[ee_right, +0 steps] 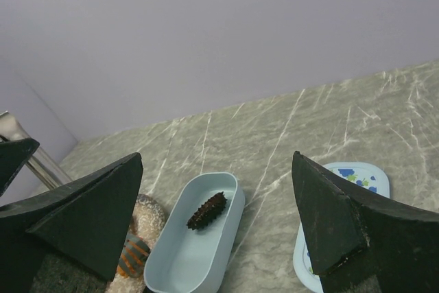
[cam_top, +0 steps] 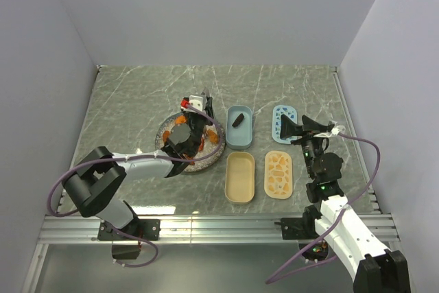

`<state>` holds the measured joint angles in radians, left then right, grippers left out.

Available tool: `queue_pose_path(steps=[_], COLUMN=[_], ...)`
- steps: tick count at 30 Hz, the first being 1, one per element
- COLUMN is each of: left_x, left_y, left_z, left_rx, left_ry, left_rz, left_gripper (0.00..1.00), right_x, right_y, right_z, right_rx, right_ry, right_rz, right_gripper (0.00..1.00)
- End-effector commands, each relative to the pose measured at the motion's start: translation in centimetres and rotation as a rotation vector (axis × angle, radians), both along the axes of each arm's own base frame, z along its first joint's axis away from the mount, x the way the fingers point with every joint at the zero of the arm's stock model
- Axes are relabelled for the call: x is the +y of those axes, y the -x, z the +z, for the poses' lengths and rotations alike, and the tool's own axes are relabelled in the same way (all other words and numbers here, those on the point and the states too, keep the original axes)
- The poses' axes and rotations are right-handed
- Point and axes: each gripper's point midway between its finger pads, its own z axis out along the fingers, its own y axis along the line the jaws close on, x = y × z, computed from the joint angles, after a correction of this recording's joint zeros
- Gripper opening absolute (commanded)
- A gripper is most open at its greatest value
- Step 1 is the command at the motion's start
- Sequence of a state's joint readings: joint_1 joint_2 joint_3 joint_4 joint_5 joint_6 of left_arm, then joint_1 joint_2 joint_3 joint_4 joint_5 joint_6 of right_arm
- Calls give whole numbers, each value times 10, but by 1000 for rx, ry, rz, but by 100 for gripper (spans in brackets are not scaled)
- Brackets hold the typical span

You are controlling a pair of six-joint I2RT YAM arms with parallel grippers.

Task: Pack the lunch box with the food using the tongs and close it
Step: Pick up the food using the clamp

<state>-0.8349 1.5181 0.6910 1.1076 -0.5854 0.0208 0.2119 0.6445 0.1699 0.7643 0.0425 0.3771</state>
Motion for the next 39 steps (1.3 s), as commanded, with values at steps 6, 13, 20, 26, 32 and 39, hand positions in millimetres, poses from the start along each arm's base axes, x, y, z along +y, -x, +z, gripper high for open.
queue_pose_path(steps=[6, 13, 20, 26, 32, 39], left_x=[-7, -6, -3, -2, -1, -11], left_y=[-4, 1, 11, 18, 22, 30], left_z=[8, 20, 36, 47, 57, 81], left_rx=[-31, -48, -72, -90, -109, -152], left_ry=[34, 18, 13, 23, 25, 24], left_rz=[-3, -25, -53, -75, -89, -132], left_gripper=[24, 10, 2, 1, 0, 0], right_x=[2, 2, 2, 1, 2, 2], right_y=[2, 2, 2, 1, 2, 2], right_z=[10, 10, 10, 9, 10, 10], right_rx=[-48, -45, -45, -43, -45, -46], right_ry=[-2, -2, -2, -2, -2, -3], right_rz=[9, 8, 8, 5, 6, 6], right_gripper=[96, 96, 96, 96, 96, 96])
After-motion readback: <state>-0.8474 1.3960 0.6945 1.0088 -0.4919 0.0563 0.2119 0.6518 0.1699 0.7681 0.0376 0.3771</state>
